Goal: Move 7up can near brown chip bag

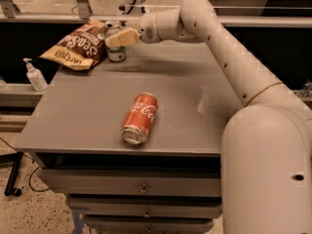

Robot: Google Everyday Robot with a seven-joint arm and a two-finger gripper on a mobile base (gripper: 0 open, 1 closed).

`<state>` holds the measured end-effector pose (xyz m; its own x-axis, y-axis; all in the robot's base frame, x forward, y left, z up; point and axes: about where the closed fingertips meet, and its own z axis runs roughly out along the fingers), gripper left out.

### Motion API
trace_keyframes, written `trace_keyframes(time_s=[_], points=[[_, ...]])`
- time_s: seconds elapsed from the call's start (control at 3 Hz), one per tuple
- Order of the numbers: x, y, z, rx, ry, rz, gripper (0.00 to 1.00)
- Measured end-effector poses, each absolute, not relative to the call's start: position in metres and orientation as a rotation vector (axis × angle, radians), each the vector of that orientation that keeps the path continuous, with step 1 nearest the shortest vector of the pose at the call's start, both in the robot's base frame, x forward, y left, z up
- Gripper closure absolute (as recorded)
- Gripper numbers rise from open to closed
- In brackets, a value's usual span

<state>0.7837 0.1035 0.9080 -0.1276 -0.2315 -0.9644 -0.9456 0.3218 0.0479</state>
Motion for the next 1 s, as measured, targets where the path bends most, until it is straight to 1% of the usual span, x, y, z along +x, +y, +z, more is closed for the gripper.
trace_keyframes(time_s=[0.33, 0.67, 1.0], points=[[0.779, 0.064, 0.921, -1.083, 1.575, 0.853, 0.0], [0.774, -0.001, 0.942, -1.066, 1.543, 0.778, 0.0], [0.774, -0.013, 0.943, -1.059, 1.545, 0.766, 0.0]])
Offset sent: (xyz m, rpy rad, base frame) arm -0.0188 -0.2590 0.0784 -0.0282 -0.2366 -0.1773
